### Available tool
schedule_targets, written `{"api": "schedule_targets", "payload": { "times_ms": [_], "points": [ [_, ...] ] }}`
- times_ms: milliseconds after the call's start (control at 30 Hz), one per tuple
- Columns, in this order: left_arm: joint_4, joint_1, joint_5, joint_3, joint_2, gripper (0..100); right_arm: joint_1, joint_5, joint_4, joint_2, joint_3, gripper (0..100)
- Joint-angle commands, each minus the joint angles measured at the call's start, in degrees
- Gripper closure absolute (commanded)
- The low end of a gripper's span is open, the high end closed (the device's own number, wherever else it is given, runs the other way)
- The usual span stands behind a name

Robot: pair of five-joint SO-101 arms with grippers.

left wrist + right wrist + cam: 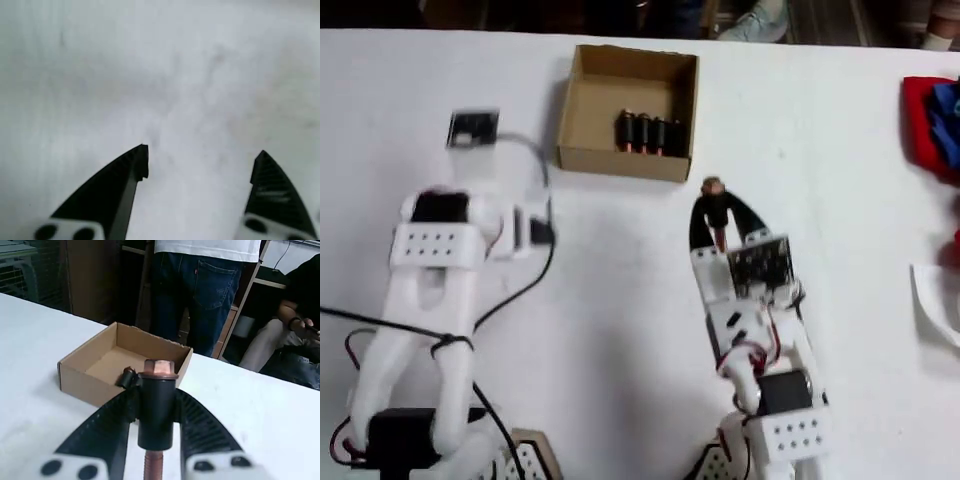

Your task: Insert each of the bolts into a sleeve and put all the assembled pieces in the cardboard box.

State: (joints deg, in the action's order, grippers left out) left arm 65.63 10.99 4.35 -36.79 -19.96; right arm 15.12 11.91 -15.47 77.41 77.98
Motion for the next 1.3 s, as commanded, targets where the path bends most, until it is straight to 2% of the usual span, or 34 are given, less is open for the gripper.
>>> {"api": "schedule_targets", "payload": {
  "times_ms": [0, 133, 300, 500, 667, 767, 1033, 1267],
  "points": [
    [-8.97, 5.1, -1.67, -8.92, -0.44, 66, 1.98, -1.23, 2.68, -23.34, -21.1, 97.8],
    [-18.11, 6.42, -1.76, -17.01, -0.44, 66, 2.15, -8.09, -1.01, -51.3, -49.23, 97.8],
    [-29.8, 6.42, -1.76, -24.66, -0.53, 66, 2.51, -15.12, -16.48, -85.23, -89.93, 97.8],
    [-31.21, 6.15, -1.93, -25.98, -0.79, 66, 3.56, -16.44, -33.27, -121.1, -138.46, 97.8],
    [-31.3, 6.15, -2.02, -26.07, -0.79, 66, 6.9, -16.09, -37.85, -143.34, -168.18, 97.8],
    [-31.21, 6.15, -2.02, -26.07, -0.79, 66, 8.92, -16.09, -37.41, -149.32, -173.45, 97.8],
    [-31.12, 6.15, -2.02, -26.07, -0.79, 66, 9.89, -16.44, -28.79, -149.58, -164.92, 97.8],
    [-31.12, 6.15, -2.02, -26.07, -0.79, 66, 9.89, -16.53, -28.0, -150.11, -160.79, 97.8]
  ]
}}
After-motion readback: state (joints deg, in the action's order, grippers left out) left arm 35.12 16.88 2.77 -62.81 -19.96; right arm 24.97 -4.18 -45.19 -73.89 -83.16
